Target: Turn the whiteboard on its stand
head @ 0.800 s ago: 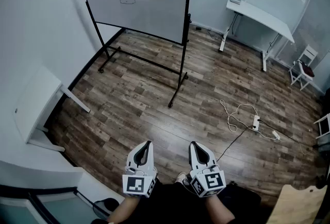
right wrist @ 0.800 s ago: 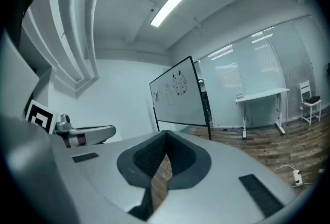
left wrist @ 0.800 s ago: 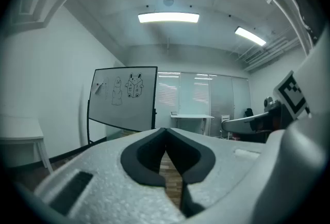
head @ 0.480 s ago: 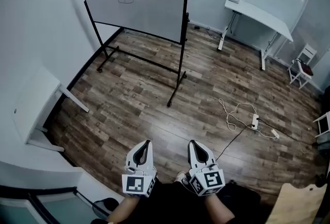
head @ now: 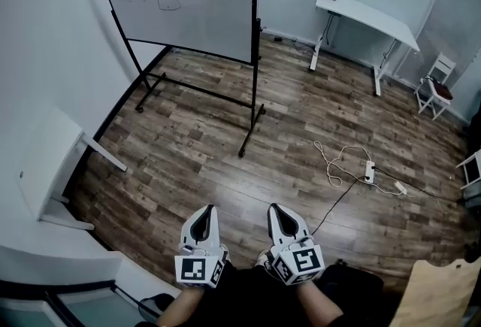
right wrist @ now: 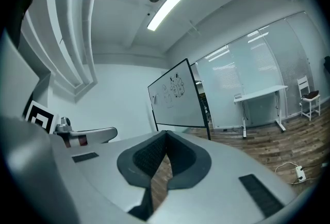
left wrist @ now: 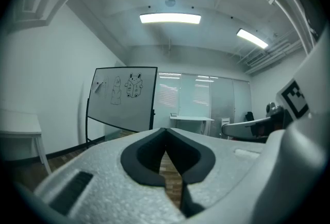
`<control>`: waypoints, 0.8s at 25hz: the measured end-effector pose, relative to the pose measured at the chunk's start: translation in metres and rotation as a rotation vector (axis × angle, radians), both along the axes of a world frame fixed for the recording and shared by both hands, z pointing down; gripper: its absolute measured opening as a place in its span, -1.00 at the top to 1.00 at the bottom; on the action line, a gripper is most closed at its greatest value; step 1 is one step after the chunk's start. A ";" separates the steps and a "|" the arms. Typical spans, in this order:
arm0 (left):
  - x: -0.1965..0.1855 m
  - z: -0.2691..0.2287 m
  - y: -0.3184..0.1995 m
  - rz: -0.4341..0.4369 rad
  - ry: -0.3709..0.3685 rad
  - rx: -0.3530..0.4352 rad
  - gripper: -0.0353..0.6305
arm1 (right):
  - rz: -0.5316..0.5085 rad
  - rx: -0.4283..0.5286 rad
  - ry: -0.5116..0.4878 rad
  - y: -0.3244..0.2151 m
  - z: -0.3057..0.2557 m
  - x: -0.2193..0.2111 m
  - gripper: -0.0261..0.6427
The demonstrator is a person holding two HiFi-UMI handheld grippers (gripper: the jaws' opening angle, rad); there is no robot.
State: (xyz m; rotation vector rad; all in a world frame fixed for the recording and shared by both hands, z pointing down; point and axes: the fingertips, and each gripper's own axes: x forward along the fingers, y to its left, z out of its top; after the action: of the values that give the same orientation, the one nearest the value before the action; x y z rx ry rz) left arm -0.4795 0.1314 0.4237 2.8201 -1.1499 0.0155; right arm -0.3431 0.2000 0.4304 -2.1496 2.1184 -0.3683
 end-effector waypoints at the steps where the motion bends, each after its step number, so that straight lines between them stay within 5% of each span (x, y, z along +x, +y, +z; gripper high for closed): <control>1: 0.004 0.000 0.001 0.003 0.005 -0.003 0.86 | -0.003 0.001 0.002 0.002 0.000 0.003 0.90; 20: 0.112 0.005 0.046 0.009 -0.070 0.056 0.86 | -0.045 0.023 0.000 0.035 0.010 0.096 0.90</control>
State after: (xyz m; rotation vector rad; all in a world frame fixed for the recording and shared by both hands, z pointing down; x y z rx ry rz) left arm -0.3676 0.1773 0.4291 2.8950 -1.1703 0.0843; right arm -0.2475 0.2354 0.4400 -2.0925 2.1634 -0.3455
